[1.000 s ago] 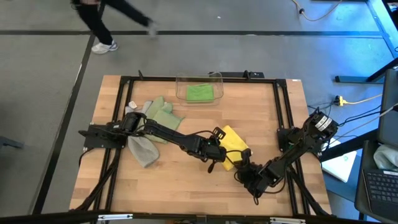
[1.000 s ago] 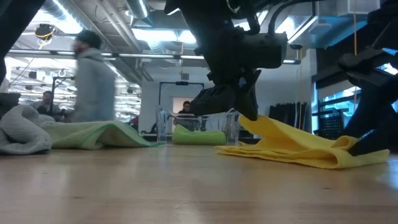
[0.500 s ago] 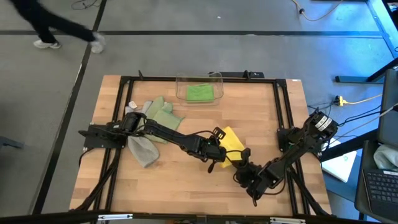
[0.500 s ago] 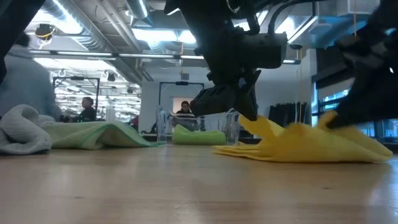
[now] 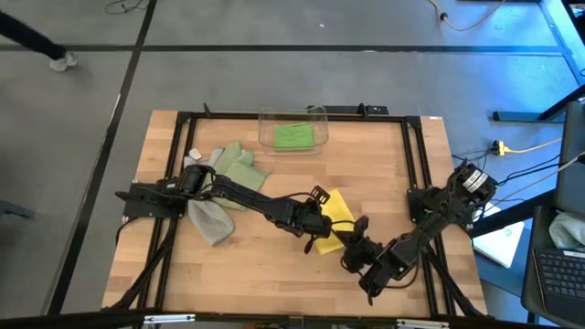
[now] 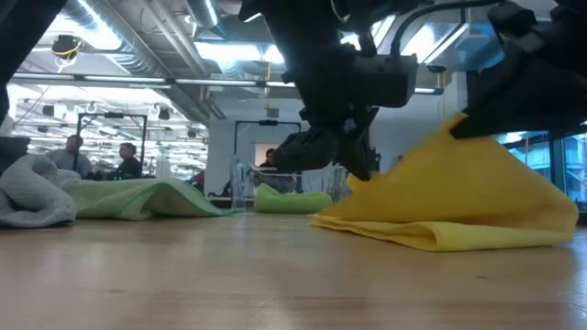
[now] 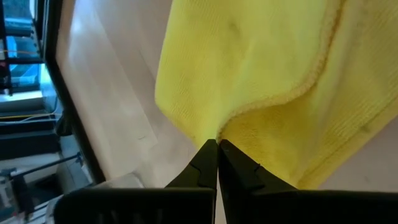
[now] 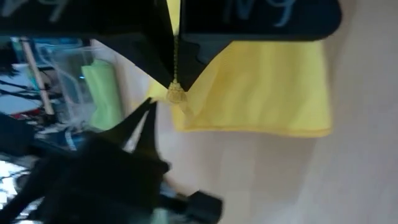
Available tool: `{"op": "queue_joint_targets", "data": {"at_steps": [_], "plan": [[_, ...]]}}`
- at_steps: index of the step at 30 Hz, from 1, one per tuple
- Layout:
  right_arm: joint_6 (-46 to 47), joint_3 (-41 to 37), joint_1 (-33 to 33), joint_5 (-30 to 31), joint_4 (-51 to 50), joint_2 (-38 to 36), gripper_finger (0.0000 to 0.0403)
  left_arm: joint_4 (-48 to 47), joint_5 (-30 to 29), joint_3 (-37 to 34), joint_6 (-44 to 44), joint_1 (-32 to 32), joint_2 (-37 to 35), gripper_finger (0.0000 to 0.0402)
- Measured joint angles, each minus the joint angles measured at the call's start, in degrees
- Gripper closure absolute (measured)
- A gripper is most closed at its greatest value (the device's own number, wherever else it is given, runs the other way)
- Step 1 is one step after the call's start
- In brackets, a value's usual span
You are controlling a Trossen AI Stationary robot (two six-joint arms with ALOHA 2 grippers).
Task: Fold microfiber towels
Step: Fold the yellow microfiber cloth
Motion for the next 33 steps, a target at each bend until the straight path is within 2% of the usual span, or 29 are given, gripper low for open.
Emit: {"op": "queue_joint_targets", "data": {"at_steps": [6,9,13,20,30,33], "plan": [[0.04,0.00,-1.15,2.70,1.54,0.00,0.0394,-1.43,-4.80,0.00,0.08,0.10,0.00,0.0401],[-0.81,0.00,-1.15,1.90,2.46,0.00,0.0397,-2.10,-6.01,0.00,-0.83,0.10,0.00,0.0401],[-3.24,0.00,-1.29,-4.30,4.29,0.00,0.0388,-2.82,-4.72,0.00,-1.89,0.10,0.00,0.0401],[-6.50,0.00,-3.44,-19.12,8.70,0.01,0.0379,-3.08,-2.21,0.00,-5.19,-0.24,0.00,0.0401],[-9.07,-1.46,-4.98,-26.09,12.21,0.02,0.0378,-9.48,-1.59,0.02,-11.34,-2.04,0.00,0.0401],[-8.85,-2.69,-5.33,-28.01,13.46,0.02,0.0377,-8.86,-0.30,-0.43,-11.74,-2.23,0.00,0.0401]]}}
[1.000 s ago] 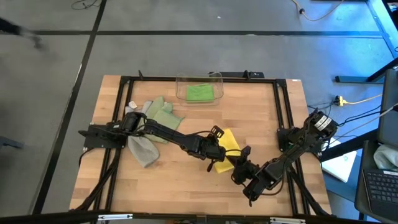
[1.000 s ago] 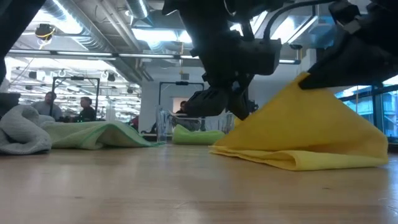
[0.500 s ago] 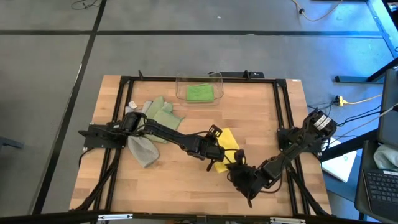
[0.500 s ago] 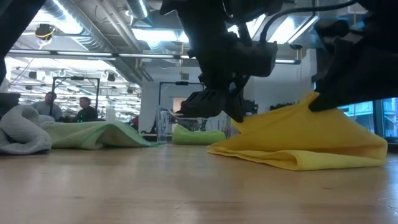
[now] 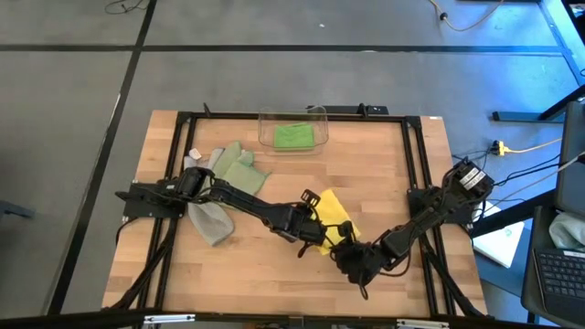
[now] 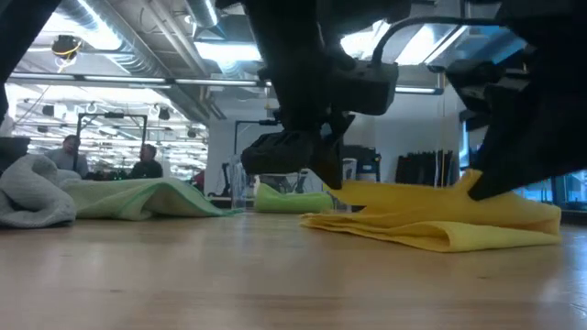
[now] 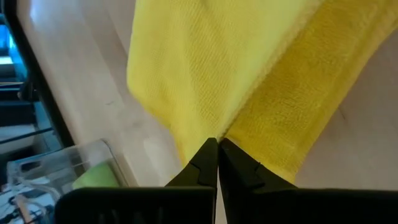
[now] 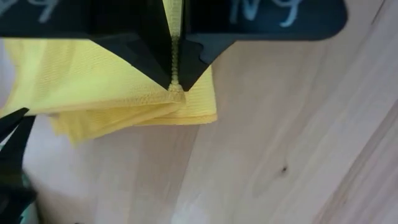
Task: Fold microfiber towels
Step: Fold the yellow microfiber cloth
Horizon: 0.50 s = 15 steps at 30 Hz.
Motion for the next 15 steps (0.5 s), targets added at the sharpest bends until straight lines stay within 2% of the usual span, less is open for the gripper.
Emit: {"op": "queue_joint_targets", "data": {"at_steps": [4,10,15], "plan": [[1.19,-1.10,-1.07,-1.56,1.54,0.00,0.0377,1.37,1.27,-0.11,-0.65,0.43,0.04,0.0402],[2.91,-2.00,-2.35,-4.52,1.51,0.00,0.0377,0.92,10.02,-0.11,-4.02,1.14,0.04,0.0402],[2.81,-3.06,-2.48,-6.98,3.65,0.00,0.0377,0.58,11.57,-1.44,-4.14,0.17,0.04,0.0402]]}}
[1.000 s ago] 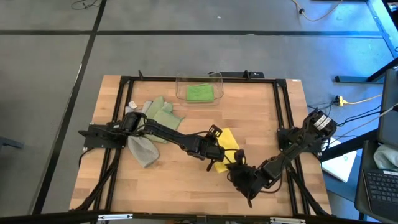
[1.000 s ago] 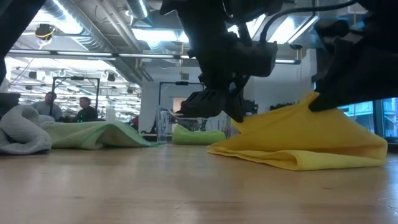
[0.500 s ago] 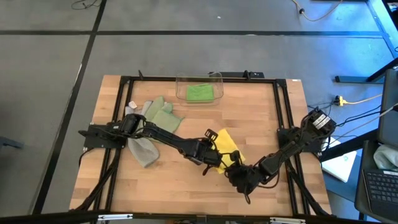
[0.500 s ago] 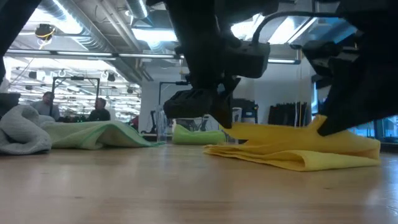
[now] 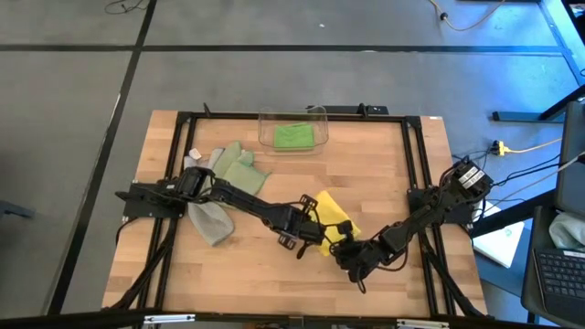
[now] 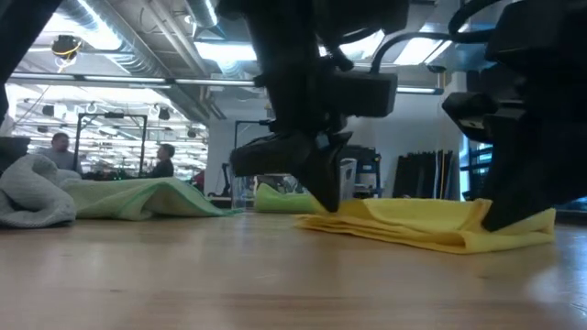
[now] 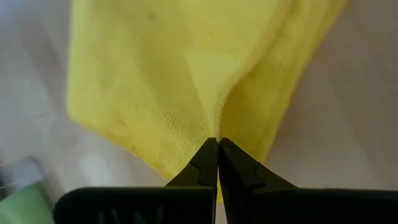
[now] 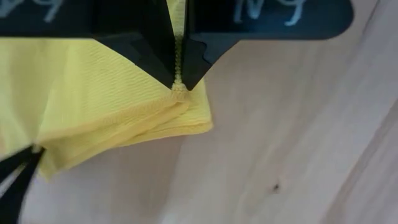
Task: Fold microfiber towels
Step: Fold the yellow microfiber cloth
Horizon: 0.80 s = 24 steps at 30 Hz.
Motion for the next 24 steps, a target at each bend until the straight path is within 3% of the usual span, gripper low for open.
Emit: {"op": "queue_joint_targets", "data": {"at_steps": [4,10,15,19,24], "plan": [[-0.30,-0.55,-0.02,-1.38,1.55,0.00,0.0374,-0.15,4.04,-1.98,-0.03,-0.08,0.00,0.0401],[-2.66,-0.55,-0.02,-2.79,3.12,0.02,0.0330,-1.00,-1.43,-3.56,-1.33,0.26,-0.13,0.0401],[-2.96,-0.55,-0.02,-2.77,3.10,0.02,0.0283,-0.97,-1.80,-3.56,-1.49,0.98,-0.09,0.0401],[-2.67,-0.55,-0.02,-2.68,2.39,0.02,0.0268,-1.07,-2.03,-3.56,-1.66,1.10,-0.09,0.0401],[2.15,0.98,0.74,3.46,-6.71,-0.34,0.0273,-2.57,-6.54,-3.63,-1.42,0.67,-1.20,0.0401]]}}
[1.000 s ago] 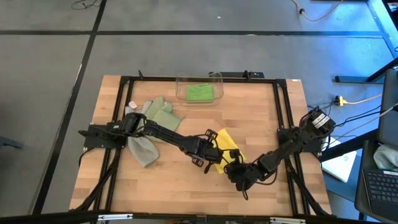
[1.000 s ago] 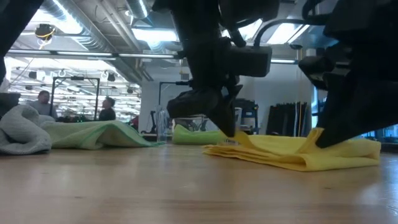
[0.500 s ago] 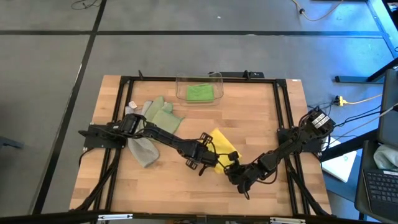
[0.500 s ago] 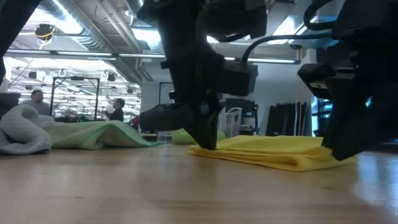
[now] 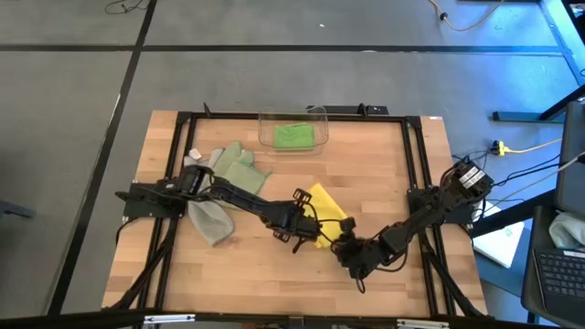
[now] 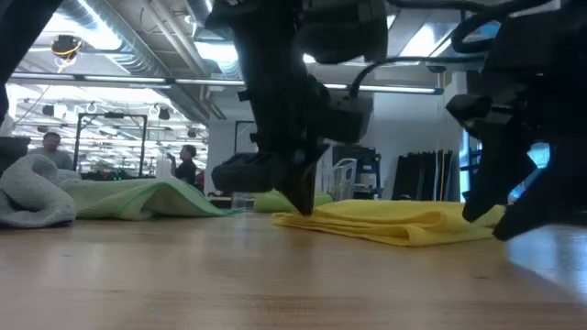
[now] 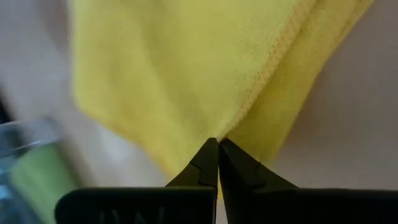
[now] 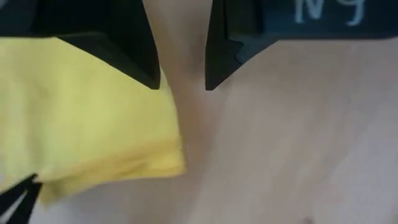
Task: Fold microfiber towels
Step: Fold the yellow microfiber cloth
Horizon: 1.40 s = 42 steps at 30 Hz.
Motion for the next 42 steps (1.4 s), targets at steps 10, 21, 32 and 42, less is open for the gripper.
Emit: {"op": "queue_joint_targets", "data": {"at_steps": [10,21,32,42], "plan": [[7.81,2.61,3.88,7.55,-21.19,-4.22,0.0291,3.56,-3.56,0.06,2.97,-2.61,-4.53,0.0401],[16.02,-3.37,3.90,14.23,-23.47,-4.19,0.0251,2.03,-8.55,0.02,4.15,-2.43,-4.63,0.0401],[7.98,-4.21,3.90,15.58,-8.83,-4.19,0.0237,-3.26,-11.33,0.02,-0.47,-0.04,-4.63,0.0401],[-3.25,-4.21,1.16,15.43,2.14,-4.19,0.0237,-4.30,-5.56,0.02,-5.85,-1.43,-4.61,0.0401]]}}
